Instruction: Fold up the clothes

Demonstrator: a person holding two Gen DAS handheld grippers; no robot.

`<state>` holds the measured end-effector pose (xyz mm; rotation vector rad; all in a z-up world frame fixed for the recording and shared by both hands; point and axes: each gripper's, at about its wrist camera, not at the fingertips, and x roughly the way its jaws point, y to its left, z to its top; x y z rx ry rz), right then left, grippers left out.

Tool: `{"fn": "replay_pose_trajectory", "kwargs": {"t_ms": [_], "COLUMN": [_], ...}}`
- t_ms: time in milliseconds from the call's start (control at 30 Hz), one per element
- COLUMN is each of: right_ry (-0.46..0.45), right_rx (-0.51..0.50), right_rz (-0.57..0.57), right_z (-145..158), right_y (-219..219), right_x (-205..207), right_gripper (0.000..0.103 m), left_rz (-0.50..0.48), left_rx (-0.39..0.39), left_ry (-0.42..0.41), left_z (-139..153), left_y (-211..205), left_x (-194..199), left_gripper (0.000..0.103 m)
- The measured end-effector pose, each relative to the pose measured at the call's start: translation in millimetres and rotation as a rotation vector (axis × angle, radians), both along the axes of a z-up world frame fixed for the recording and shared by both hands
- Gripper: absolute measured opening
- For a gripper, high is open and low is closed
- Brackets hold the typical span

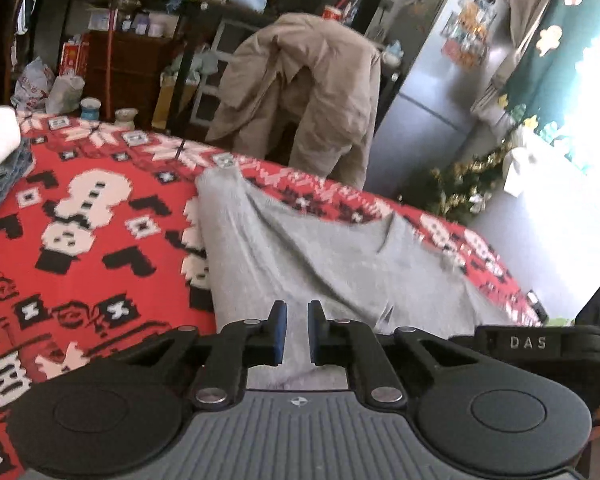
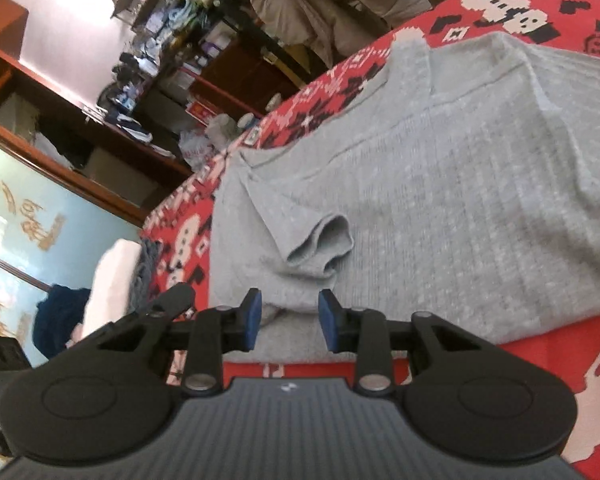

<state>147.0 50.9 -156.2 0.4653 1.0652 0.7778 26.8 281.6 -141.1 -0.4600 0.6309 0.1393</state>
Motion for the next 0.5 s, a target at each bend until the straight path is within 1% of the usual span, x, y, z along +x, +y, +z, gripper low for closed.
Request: {"fn": "replay_pose_trajectory", "kwargs": {"t_ms": [33, 67, 100, 200, 333, 367, 433, 467, 500], "right_ry": [-0.006, -0.018, -0.028, -0.033, -0.040, -0.041, -0.045, -0.046, -0.046], "right_rx": [-0.018, -0.037, -0.051, -0.051, -0.051, -0.051, -0.052, -0.052, -0.051], "right_rz": [-0.003, -0.009, -0.010, -0.013, -0.017, -0.018, -0.019, -0.020, -0.022], "right_z": [-1, -2, -2, -2, -3, -3, -3, -3, -3], "right_y": [3, 6, 7, 4, 0, -1, -3, -3, -4], "right_x": [0, 0, 0, 0, -1, -1, -1, -1, -1], "right_gripper": [0.034, 0.020, 0.000, 0.000, 0.000, 0.003, 0.013, 0.024, 0.030], "left_rz": [0.002, 0.003, 0.002, -0.015, -0.044, -0.050, -0.059, -0.063, -0.066], "left_rx": [-0.011, -0.020, -0.025, -0.028, -0.014, -0.013, -0.010, -0.006, 0.001], "left_ry": [0.010, 0.019, 0.025, 0.023, 0.025, 0.028, 0.037, 0.042, 0.047], "left_z": [-3, -6, -7, -6, -5, -6, -8, -9, -10], "left_y": [2, 3, 4, 5, 2, 1, 0, -1, -2], "left_x": [0, 1, 1, 1, 3, 4, 5, 6, 8], "left_gripper": [0.010, 0.010, 0.010, 0.010, 0.010, 0.010, 0.010, 0.010, 0.010]}}
